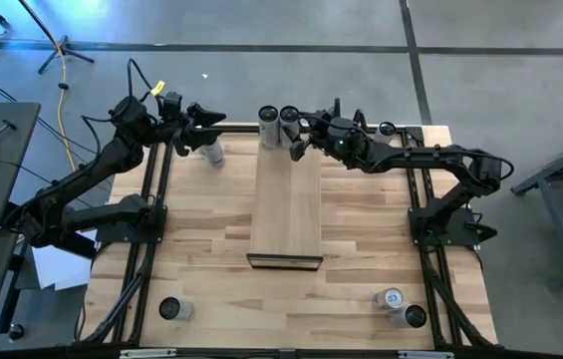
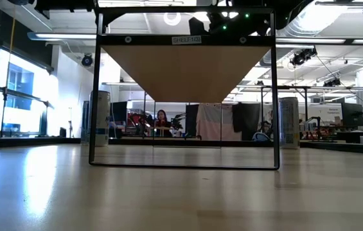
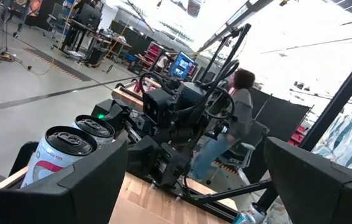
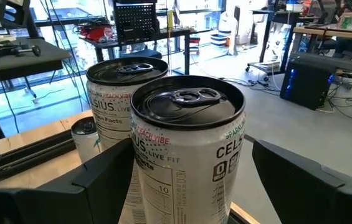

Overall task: Place canned beverage on shelf
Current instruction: Put the white pink soda can on the shelf aligned with the white pink soda can

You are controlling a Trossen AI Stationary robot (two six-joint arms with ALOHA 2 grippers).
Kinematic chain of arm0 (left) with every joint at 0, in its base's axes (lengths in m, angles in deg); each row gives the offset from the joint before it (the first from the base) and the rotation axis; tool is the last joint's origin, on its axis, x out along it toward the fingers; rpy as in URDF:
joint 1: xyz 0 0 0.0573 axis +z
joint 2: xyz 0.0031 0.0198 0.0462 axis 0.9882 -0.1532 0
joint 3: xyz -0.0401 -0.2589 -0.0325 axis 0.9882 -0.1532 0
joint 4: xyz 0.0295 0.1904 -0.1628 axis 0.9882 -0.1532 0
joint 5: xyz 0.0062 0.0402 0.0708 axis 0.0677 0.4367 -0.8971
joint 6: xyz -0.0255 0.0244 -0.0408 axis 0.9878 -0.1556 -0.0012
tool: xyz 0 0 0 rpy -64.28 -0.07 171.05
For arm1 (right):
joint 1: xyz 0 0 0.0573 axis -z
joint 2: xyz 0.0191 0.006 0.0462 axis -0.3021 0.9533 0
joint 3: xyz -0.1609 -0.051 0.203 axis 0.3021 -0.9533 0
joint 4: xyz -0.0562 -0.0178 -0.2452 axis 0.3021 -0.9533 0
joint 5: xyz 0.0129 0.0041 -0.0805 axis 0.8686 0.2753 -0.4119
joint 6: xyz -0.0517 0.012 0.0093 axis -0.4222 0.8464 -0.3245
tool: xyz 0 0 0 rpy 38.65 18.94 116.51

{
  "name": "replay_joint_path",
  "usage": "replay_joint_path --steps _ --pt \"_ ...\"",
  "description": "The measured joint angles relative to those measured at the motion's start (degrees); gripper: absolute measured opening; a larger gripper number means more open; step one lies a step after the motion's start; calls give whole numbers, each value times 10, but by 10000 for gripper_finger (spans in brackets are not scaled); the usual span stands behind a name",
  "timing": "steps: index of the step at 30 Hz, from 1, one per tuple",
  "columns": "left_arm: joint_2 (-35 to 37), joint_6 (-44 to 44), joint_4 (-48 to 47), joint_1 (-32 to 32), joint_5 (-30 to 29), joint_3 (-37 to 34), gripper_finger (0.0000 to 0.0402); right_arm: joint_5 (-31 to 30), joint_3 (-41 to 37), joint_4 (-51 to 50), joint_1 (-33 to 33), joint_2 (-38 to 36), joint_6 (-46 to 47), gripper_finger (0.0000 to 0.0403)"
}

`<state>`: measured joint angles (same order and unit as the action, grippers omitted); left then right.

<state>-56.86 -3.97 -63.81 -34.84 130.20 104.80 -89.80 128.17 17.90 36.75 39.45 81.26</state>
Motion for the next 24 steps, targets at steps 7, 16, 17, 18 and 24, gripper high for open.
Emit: replay_joint_path --steps 7,16,17,18,24 --pt "0 2 0 0 0 0 347 25 0 0 8 0 9 311" --pt "0 2 0 0 0 0 347 30 0 -4 11 1 1 311" --pt "0 2 0 0 0 0 347 27 0 -8 11 1 5 310" --pt "0 2 0 0 0 0 347 27 0 -9 11 1 10 307" --pt "0 2 0 0 0 0 347 18 0 -7 11 1 10 248"
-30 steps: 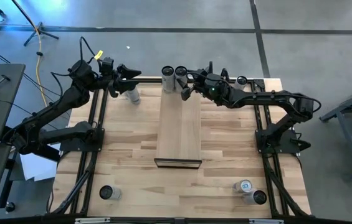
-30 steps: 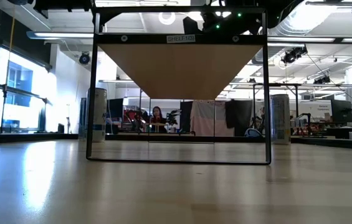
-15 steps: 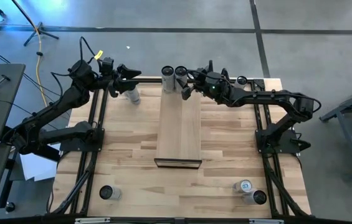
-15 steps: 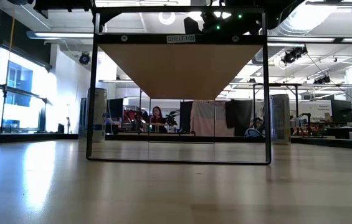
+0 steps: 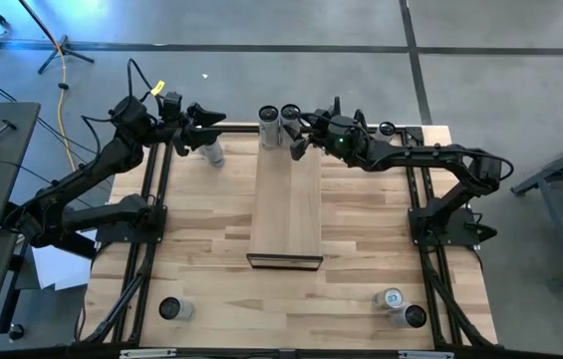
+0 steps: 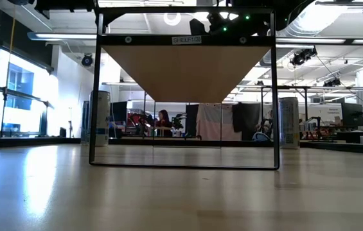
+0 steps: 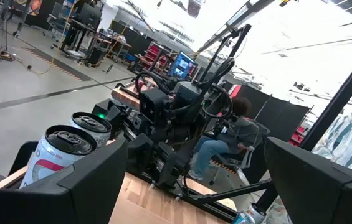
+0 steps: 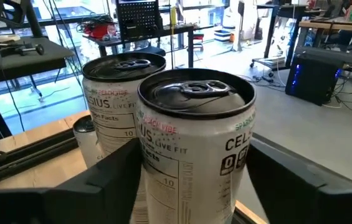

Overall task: Place canned beverage on shelf
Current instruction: Put the white pink soda can on the shelf aligned with the white pink soda can

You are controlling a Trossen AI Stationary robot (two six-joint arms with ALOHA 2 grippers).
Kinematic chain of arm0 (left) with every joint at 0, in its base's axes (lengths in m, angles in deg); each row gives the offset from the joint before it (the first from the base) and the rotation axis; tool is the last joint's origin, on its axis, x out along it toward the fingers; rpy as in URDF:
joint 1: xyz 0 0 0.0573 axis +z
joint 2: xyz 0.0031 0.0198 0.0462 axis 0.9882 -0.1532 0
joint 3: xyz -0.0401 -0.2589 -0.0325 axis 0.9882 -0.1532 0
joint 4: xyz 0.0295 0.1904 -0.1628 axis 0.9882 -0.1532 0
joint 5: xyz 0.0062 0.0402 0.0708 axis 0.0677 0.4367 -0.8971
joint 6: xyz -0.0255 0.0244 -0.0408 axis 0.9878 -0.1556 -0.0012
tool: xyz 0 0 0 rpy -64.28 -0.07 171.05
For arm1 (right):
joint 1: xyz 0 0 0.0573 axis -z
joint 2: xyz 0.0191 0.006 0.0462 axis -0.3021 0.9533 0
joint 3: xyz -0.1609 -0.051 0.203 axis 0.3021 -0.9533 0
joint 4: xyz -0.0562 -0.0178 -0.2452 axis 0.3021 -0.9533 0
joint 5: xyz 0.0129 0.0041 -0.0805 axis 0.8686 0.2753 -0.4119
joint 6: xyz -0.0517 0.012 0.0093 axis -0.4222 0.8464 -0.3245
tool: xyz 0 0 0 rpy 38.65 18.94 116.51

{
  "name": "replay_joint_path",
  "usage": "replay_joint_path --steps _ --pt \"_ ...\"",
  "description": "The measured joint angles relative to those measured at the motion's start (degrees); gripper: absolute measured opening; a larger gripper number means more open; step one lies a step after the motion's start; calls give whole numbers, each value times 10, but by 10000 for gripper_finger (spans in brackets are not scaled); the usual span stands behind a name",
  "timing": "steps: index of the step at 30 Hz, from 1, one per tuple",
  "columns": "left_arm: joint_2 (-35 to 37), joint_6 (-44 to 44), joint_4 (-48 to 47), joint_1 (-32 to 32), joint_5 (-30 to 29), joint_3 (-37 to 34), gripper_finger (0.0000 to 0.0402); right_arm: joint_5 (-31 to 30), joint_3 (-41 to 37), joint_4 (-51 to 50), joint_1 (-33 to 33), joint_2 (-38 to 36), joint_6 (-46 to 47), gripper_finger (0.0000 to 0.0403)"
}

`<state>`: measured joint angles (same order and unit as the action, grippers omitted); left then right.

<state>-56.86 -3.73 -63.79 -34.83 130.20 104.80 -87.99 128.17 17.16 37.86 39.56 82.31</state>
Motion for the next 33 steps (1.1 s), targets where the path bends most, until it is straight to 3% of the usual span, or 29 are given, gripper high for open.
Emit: replay_joint_path --steps 4,12,19,27,33 --pt "0 0 0 0 0 0 347 0 0 0 0 0 -3 207" --pt "0 0 0 0 0 0 347 1 0 -1 0 0 -11 230" --pt "0 0 3 0 0 0 347 7 0 -4 2 -2 -45 211" --pt "0 1 4 0 0 0 347 74 0 -40 32 -25 -35 216" --pt "0 2 6 0 0 0 347 160 -1 -40 61 -42 -28 215"
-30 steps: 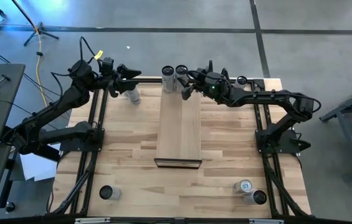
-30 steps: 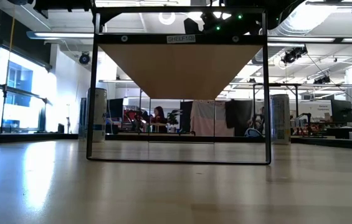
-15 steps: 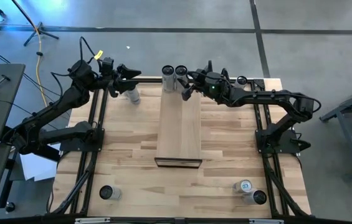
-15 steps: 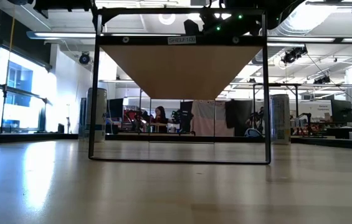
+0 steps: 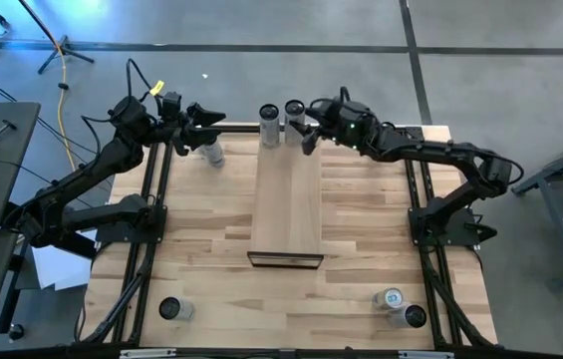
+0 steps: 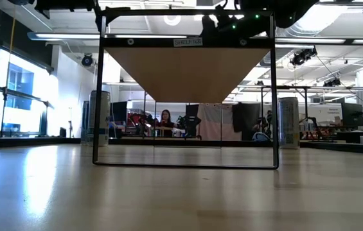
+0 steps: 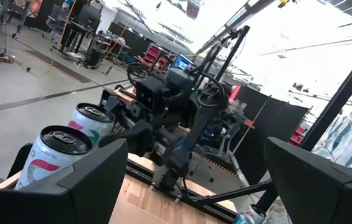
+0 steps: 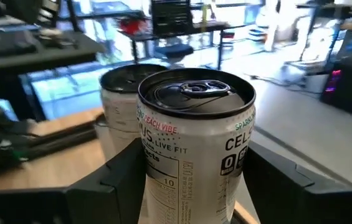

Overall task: Place canned beverage on shelf
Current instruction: Put the white pink soda can on the shelf aligned with the white pink soda can

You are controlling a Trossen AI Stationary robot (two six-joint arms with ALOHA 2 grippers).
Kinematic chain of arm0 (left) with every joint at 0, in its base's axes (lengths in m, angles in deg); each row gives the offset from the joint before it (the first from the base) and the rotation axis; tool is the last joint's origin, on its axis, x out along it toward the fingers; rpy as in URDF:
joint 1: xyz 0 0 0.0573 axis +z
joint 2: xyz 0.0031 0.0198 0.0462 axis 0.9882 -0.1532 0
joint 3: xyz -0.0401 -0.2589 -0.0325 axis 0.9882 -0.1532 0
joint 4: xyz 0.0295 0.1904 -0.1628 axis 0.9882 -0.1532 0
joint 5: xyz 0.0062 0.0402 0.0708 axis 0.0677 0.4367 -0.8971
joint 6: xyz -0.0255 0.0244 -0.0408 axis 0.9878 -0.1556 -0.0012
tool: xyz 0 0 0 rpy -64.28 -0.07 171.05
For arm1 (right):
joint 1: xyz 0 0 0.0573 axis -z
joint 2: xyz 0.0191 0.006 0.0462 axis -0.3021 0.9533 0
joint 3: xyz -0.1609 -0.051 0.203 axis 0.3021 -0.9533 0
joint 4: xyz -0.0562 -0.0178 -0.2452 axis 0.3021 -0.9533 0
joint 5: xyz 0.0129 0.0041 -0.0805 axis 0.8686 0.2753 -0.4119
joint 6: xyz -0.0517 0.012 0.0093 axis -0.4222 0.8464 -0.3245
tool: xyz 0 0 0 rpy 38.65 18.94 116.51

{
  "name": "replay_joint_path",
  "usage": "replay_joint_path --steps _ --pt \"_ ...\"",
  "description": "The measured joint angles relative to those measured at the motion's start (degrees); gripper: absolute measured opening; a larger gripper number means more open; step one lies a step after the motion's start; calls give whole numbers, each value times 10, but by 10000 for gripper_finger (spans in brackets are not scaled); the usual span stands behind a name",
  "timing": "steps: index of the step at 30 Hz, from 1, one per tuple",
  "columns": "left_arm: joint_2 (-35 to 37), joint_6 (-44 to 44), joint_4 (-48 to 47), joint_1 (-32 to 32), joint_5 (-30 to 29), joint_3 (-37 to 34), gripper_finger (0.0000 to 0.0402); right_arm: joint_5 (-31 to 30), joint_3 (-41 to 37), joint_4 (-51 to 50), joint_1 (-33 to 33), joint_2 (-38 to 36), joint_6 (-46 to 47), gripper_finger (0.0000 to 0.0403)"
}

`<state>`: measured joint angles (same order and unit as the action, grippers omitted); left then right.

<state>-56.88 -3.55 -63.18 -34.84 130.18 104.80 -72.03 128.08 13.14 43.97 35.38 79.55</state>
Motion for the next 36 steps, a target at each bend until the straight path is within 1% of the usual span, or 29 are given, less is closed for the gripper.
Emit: replay_joint_path --steps 2,6,10,13,17,23,28,36 --pt "0 9 1 0 0 0 347 38 0 -6 9 1 2 215" --pt "0 19 1 0 0 0 347 87 0 9 25 2 1 216" --pt "0 20 1 0 0 0 347 157 0 13 46 2 1 217" --pt "0 28 10 0 0 0 347 186 0 14 60 2 -3 217" --pt "0 31 31 0 0 0 347 197 0 18 75 2 -5 217" --pt "0 39 55 0 -11 0 347 205 0 26 67 6 -16 218" --pt "0 39 55 2 -23 0 347 210 0 48 54 26 -29 218" --pt "0 44 56 2 -23 0 347 216 0 44 60 37 -46 218"
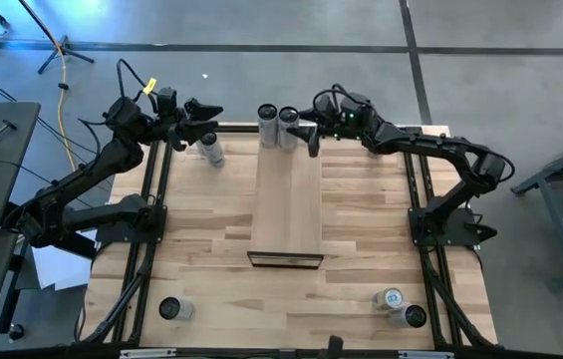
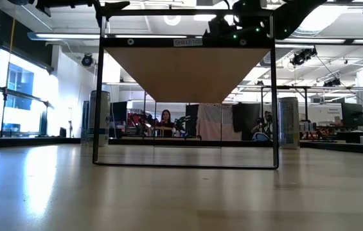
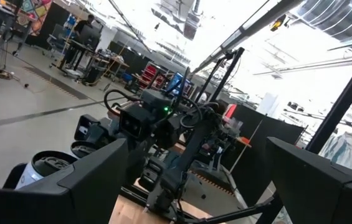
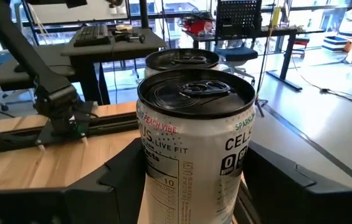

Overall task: Place canned beverage on shelf
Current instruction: Put the white pink soda can on the shelf aligned with the white pink soda can

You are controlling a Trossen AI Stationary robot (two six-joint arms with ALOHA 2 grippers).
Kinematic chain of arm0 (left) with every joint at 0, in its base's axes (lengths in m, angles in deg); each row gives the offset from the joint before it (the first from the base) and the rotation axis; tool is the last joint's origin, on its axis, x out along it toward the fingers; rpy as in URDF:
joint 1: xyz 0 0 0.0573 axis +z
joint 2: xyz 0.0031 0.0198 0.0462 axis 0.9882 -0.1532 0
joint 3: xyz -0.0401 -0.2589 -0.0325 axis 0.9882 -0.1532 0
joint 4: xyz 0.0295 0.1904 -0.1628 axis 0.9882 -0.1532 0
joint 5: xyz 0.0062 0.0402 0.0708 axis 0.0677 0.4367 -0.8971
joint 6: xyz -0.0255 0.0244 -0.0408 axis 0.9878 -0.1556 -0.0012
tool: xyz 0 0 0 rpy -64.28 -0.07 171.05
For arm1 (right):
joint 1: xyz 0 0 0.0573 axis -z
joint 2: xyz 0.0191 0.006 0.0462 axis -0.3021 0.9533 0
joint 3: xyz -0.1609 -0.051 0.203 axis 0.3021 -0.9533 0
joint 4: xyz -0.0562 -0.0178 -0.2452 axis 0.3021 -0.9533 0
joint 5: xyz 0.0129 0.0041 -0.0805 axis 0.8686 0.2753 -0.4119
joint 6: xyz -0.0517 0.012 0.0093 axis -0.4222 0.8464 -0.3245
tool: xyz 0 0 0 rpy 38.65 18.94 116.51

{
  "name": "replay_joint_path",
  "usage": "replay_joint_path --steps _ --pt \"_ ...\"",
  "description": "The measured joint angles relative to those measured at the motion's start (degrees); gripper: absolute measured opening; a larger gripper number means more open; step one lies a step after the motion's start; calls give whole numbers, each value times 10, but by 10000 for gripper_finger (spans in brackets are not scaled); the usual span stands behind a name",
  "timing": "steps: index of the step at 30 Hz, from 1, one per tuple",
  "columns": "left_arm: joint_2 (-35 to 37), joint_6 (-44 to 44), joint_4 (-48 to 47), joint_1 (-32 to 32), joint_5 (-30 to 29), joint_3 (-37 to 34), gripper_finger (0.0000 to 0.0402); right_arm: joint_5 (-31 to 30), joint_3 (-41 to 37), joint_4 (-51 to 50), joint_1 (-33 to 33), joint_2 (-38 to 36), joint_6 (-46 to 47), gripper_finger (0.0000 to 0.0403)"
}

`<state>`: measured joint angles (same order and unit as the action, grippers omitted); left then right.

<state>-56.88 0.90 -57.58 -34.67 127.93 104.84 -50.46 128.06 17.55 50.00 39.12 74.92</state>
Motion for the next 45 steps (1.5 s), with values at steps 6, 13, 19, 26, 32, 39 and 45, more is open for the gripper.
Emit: replay_joint_path --steps 6,13,19,26,32,39,45 --pt "0 0 0 0 0 0 347 0 0 2 6 0 -5 219" --pt "0 0 0 0 0 0 347 -9 0 2 6 0 -8 257" --pt "0 0 0 0 0 0 347 -15 0 8 5 -1 -8 279" --pt "0 0 0 0 1 0 347 -16 0 7 1 -2 -17 282" --pt "0 0 0 0 1 0 347 -16 0 4 1 -2 -27 282" --pt "0 0 0 0 1 0 347 -16 0 -8 1 -1 -26 283" --pt "0 -1 -1 0 1 0 347 0 0 -27 5 -11 -8 283"
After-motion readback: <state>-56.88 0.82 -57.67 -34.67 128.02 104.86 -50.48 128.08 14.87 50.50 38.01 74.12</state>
